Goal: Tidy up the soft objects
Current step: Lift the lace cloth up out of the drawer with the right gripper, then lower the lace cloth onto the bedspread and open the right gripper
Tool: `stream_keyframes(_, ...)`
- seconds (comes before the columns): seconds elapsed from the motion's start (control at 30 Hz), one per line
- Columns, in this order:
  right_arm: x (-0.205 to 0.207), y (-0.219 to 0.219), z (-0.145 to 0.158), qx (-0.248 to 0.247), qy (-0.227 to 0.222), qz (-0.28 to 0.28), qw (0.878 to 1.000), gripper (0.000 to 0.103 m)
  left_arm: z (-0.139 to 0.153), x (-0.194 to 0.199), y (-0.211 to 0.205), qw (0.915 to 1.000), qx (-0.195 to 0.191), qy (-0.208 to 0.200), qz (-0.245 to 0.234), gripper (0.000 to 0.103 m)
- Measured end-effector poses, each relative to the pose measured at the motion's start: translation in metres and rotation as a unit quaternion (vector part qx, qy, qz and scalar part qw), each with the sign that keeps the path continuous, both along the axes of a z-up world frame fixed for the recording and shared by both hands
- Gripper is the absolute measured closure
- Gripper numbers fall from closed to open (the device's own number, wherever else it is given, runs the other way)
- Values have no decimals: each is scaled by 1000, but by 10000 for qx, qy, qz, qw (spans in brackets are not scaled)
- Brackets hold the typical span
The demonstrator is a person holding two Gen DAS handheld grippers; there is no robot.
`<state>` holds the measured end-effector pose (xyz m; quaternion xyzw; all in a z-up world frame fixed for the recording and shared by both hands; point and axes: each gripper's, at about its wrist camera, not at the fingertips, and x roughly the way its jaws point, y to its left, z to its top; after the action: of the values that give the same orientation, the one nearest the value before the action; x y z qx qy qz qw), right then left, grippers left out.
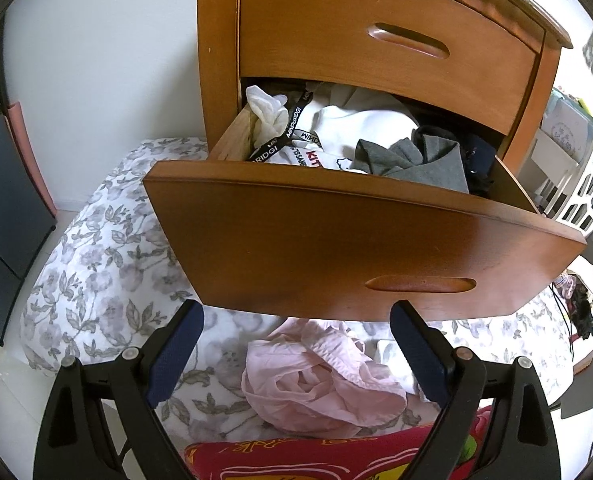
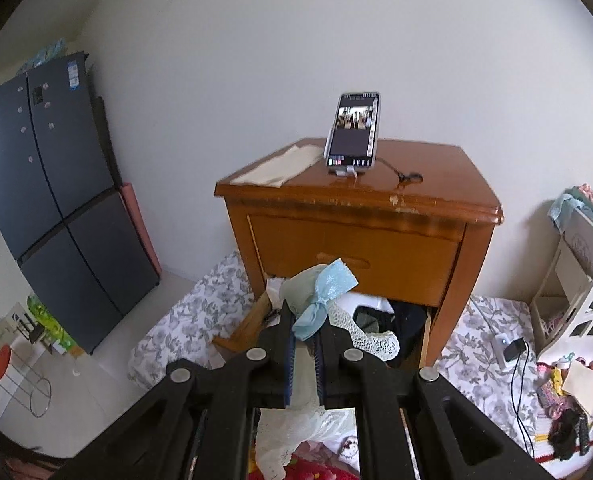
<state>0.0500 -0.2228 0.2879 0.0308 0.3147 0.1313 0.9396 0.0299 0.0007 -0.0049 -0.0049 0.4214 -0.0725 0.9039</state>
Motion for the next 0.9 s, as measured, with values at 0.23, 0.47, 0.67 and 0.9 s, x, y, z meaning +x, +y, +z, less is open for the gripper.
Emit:
stream_keyframes(0.23, 9, 2, -45, -171, 551, 51, 9983, 93, 0, 0, 0, 10000, 3, 3, 0, 9)
stream_keyframes(0.47, 25, 10, -97, -248, 1143, 164, 9930, 93, 0, 0, 0, 10000, 4, 2, -1, 9)
stream_keyframes(0.67, 41, 22, -148, -455, 1663, 206, 9848, 92, 0, 1, 0, 10000, 2, 5, -1, 9)
stream_keyframes(0.9, 59, 38, -208, -659, 2235, 256, 9721, 92, -1, 0, 1, 10000, -12, 15, -3, 9)
